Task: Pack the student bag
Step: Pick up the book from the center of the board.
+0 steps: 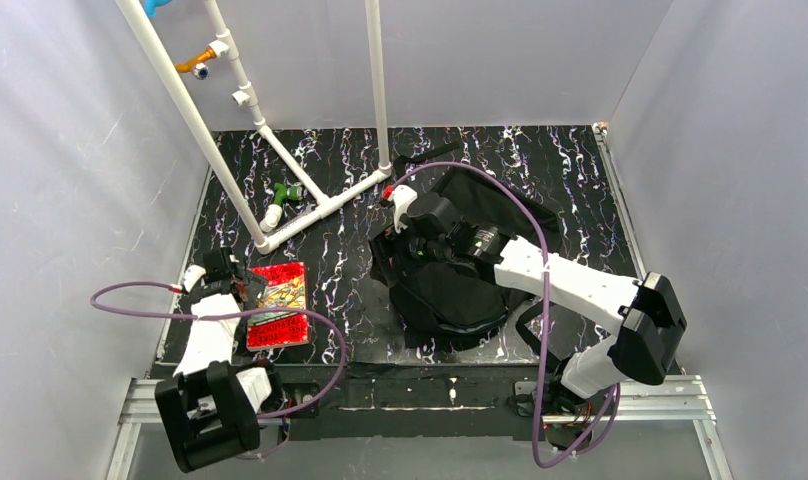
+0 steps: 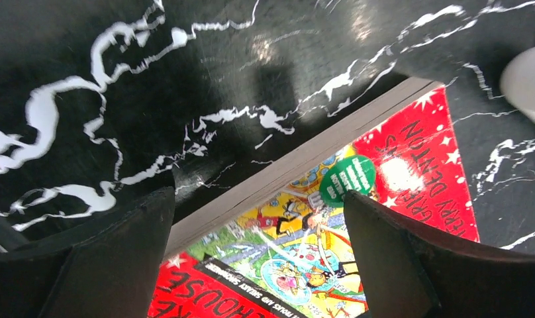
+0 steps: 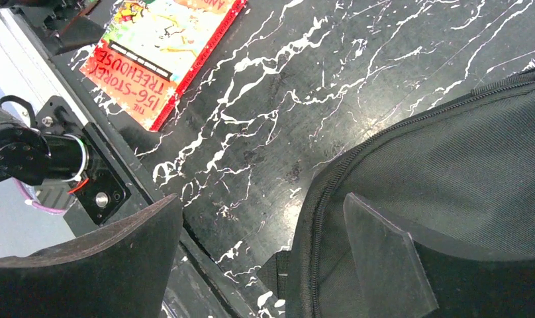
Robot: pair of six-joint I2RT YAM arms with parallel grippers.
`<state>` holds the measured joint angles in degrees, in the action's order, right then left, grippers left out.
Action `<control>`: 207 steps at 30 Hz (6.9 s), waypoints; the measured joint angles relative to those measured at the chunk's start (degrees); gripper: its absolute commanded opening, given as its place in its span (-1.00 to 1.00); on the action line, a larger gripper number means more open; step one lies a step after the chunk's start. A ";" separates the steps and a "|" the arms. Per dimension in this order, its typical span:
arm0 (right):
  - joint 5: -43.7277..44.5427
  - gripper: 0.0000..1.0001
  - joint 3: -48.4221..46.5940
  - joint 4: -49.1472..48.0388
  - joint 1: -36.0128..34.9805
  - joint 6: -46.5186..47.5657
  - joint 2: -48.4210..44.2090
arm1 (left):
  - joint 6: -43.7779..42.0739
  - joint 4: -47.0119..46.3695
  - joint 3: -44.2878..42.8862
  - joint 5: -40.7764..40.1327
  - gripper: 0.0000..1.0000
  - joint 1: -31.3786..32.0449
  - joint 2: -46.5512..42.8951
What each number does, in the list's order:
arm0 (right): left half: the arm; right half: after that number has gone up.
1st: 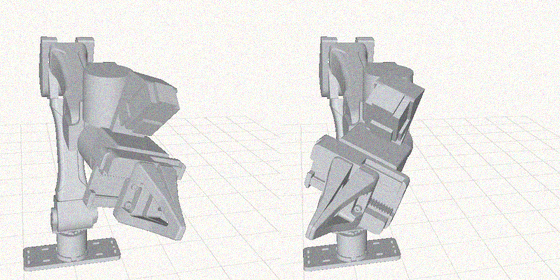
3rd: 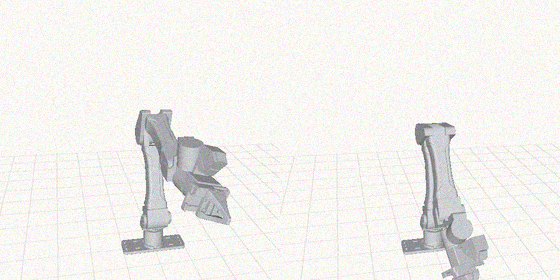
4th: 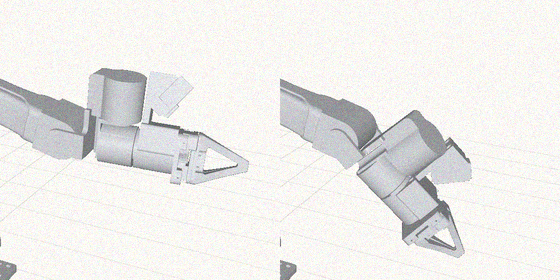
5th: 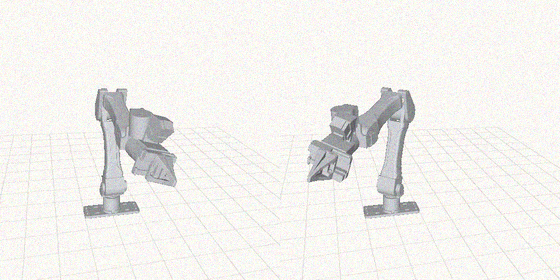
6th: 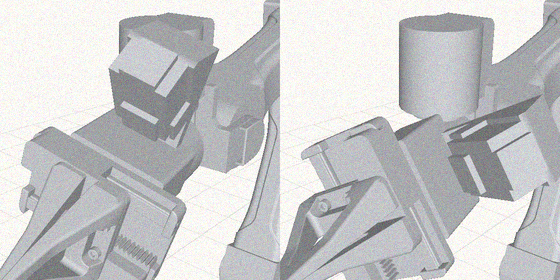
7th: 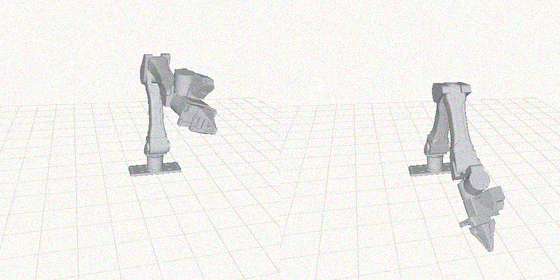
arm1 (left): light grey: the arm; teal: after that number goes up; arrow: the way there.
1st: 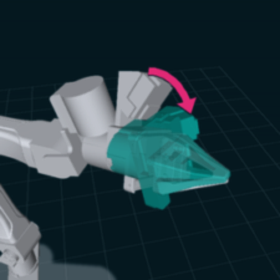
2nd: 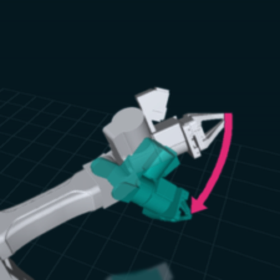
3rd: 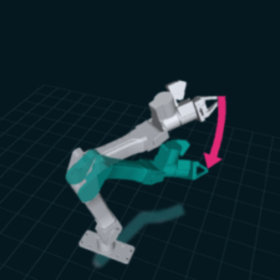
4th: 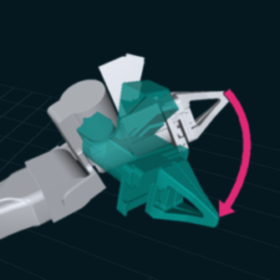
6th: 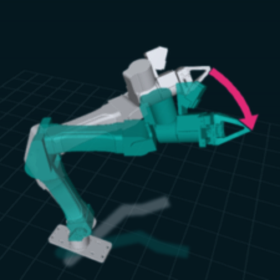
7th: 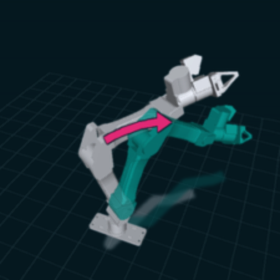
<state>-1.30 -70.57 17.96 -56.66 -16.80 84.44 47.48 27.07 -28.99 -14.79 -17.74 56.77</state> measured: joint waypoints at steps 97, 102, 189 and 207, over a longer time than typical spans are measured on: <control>28.13 0.52 -4.74 -11.19 -23.39 9.44 30.01 | 31.39 32.76 -6.62 -6.38 0.96 38.73 -21.62; 32.81 0.08 -4.87 -11.54 -24.48 9.42 30.60 | 31.30 32.20 -6.03 -5.75 0.96 38.53 -20.31; -12.13 -0.79 -5.05 -13.99 -6.01 -3.21 20.55 | 34.56 -11.21 4.87 18.05 -0.11 38.58 -11.72; -8.66 0.18 -9.16 -7.41 -9.62 2.82 21.70 | 32.76 -7.67 4.50 18.86 -0.95 38.58 -10.71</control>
<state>-9.96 -79.72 10.55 -66.28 -13.98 106.15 80.25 19.40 -24.49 4.08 20.84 46.06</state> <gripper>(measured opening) 0.454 0.276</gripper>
